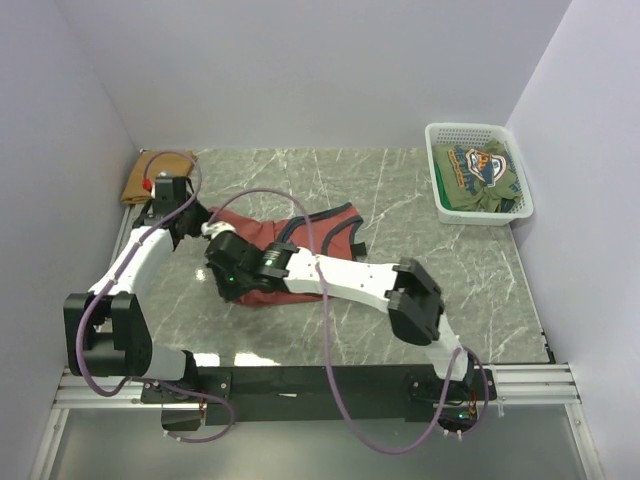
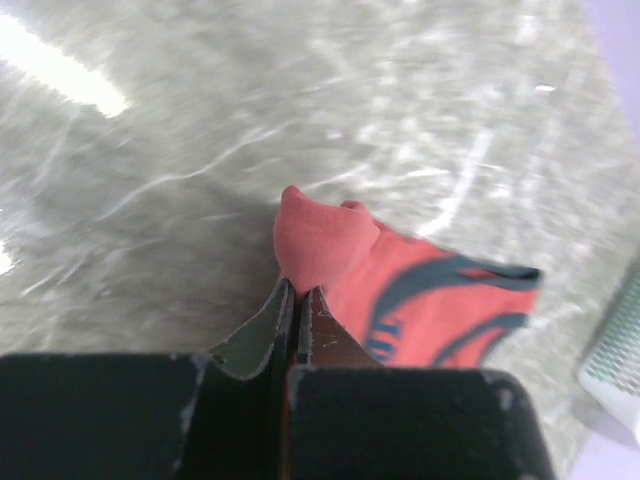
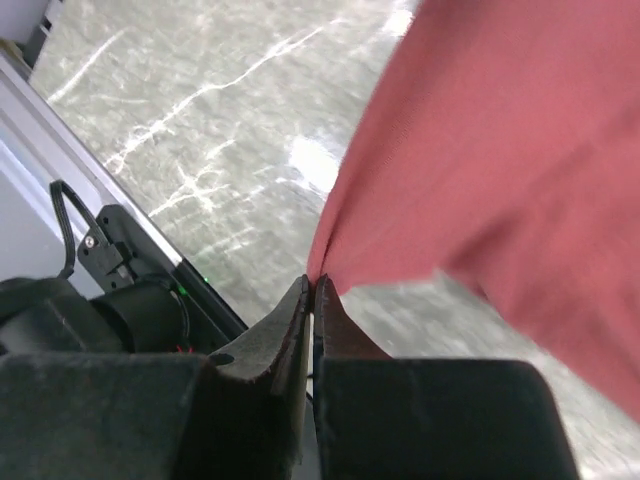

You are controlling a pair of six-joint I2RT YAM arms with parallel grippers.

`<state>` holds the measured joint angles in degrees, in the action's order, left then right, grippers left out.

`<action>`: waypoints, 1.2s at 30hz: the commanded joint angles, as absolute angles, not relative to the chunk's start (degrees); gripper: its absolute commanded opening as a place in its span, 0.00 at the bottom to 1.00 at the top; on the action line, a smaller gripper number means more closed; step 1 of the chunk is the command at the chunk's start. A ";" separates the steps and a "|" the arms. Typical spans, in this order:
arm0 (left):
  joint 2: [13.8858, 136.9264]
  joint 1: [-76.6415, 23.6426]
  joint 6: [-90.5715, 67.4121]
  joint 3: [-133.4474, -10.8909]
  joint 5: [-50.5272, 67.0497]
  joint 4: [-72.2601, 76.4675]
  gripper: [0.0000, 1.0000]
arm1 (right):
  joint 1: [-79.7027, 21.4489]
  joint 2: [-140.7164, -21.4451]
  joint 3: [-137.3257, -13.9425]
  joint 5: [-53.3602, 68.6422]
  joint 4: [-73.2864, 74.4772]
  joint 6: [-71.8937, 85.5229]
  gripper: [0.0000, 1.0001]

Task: Fold and stack the tank tops
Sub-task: Fold the tank top

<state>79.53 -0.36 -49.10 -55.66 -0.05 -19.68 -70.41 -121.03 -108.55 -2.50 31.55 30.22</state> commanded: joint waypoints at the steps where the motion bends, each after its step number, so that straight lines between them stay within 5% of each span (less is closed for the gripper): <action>1: 79.62 -0.35 -47.46 -61.60 5.51 -17.06 0.00 | -69.17 -109.89 -102.15 1.76 26.90 32.69 0.00; 17: 96.23 -20.47 -53.08 -79.88 2.20 -16.96 0.00 | -58.37 -82.37 -62.78 1.93 12.66 39.72 0.00; 34: 121.81 -34.36 -55.28 -104.41 4.65 -15.14 0.01 | -46.94 -60.66 -37.71 0.17 10.63 42.98 0.00; 36: 125.13 -35.33 -55.11 -106.42 6.67 -14.06 0.09 | -46.06 -59.16 -34.73 -1.04 10.63 43.68 0.01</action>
